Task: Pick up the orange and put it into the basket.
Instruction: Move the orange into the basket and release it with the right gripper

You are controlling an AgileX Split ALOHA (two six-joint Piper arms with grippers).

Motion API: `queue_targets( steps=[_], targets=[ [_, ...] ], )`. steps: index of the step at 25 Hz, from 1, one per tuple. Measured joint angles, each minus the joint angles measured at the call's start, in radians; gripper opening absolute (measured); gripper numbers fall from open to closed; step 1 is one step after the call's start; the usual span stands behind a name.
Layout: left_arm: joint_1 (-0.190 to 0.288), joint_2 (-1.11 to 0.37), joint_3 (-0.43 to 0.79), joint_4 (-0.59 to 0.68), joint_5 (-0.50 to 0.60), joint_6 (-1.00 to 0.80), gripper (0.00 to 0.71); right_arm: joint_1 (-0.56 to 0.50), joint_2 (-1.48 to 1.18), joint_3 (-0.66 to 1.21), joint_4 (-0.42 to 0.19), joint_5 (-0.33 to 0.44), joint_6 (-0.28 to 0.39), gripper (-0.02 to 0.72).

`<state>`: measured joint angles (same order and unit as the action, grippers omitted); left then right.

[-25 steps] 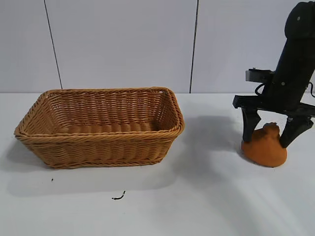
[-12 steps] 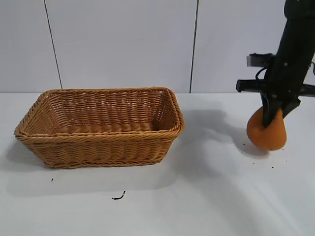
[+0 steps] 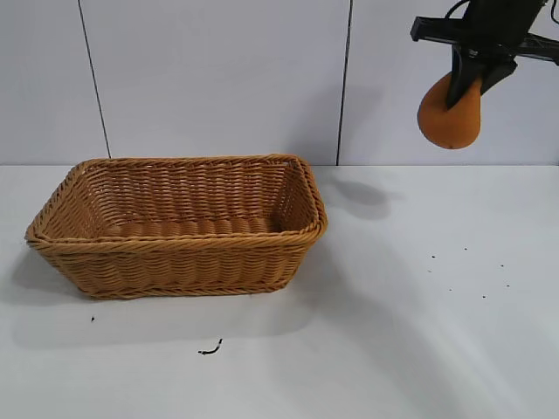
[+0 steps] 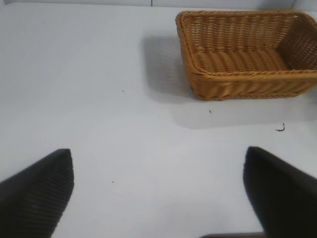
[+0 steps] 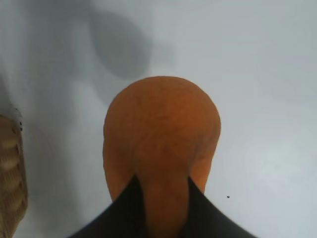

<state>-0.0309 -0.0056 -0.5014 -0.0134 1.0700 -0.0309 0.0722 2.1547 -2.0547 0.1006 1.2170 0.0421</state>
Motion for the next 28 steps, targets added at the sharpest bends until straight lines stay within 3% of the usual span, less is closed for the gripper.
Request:
queue_targets(
  steps=[7,13,21,28],
  targets=[
    [0.000,0.000,0.000,0.000,0.000,0.000,0.666,0.145,0.000,-0.005,0.001,0.001,0.000,0.041],
    [0.000,0.000,0.000,0.000,0.000,0.000,0.666,0.356,0.000,-0.005,0.001,-0.006,0.000,0.041],
    [0.000,0.000,0.000,0.000,0.000,0.000,0.666,0.532,0.008,-0.005,-0.019,-0.150,0.019,0.041],
    [0.000,0.000,0.000,0.000,0.000,0.000,0.666,0.568,0.111,-0.006,-0.029,-0.256,0.052,0.041]
  ],
)
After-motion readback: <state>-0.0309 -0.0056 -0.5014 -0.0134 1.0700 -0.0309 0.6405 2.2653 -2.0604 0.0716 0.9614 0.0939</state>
